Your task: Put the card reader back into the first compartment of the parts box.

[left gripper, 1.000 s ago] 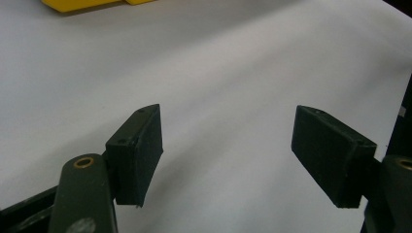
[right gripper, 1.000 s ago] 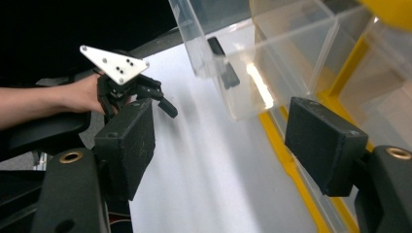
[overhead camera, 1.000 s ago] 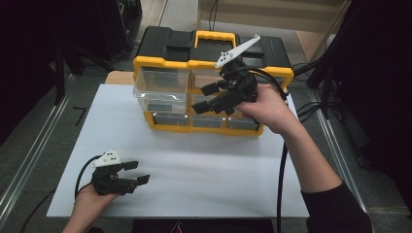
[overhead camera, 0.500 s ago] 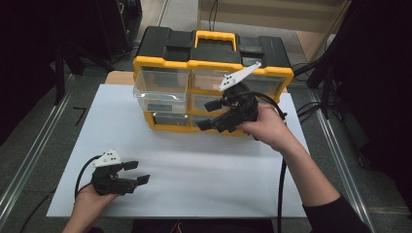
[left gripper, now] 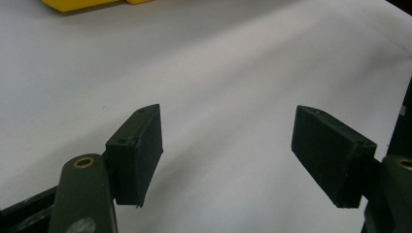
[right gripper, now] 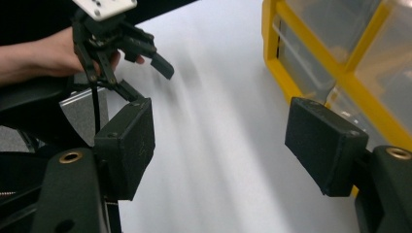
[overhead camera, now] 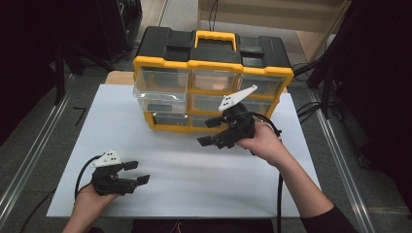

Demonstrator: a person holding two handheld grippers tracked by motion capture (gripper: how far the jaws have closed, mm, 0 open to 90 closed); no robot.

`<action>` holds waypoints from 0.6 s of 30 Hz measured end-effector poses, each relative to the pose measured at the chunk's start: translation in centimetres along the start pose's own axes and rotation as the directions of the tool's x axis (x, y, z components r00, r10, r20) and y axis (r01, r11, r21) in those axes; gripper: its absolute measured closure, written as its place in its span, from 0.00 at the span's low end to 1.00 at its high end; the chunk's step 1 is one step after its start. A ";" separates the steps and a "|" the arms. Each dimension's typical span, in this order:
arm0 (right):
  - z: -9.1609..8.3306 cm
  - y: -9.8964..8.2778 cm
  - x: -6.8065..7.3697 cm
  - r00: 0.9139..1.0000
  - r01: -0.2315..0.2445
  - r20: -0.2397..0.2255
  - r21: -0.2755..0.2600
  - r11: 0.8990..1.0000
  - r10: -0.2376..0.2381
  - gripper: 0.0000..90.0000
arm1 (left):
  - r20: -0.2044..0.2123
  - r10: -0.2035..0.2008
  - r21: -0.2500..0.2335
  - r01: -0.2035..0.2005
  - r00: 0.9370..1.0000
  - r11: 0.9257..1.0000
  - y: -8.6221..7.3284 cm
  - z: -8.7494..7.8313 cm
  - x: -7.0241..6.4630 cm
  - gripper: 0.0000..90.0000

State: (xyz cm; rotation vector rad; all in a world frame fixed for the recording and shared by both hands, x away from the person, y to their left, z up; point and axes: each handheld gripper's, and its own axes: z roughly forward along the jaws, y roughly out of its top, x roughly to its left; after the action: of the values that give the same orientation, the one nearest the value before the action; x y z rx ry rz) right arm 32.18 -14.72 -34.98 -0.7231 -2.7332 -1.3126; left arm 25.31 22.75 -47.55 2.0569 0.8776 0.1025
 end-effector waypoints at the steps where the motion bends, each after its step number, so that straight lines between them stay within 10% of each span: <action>1: 0.2 -0.3 0.0 1.000 -0.005 -0.002 0.008 1.000 0.005 0.27 | 0.000 0.001 0.001 -0.001 1.000 1.000 0.0 0.0 0.0 0.32; 18: 3.3 -4.5 -0.3 0.998 -0.056 -0.029 0.019 0.998 0.057 0.28 | 0.003 0.006 0.003 -0.006 1.000 1.000 0.0 0.0 0.0 0.32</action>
State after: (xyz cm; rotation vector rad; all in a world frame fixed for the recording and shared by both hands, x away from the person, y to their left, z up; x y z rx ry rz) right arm 31.16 -14.82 -40.46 -0.7671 -2.6773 -1.2747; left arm 25.32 22.77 -47.55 2.0622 0.8703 0.1013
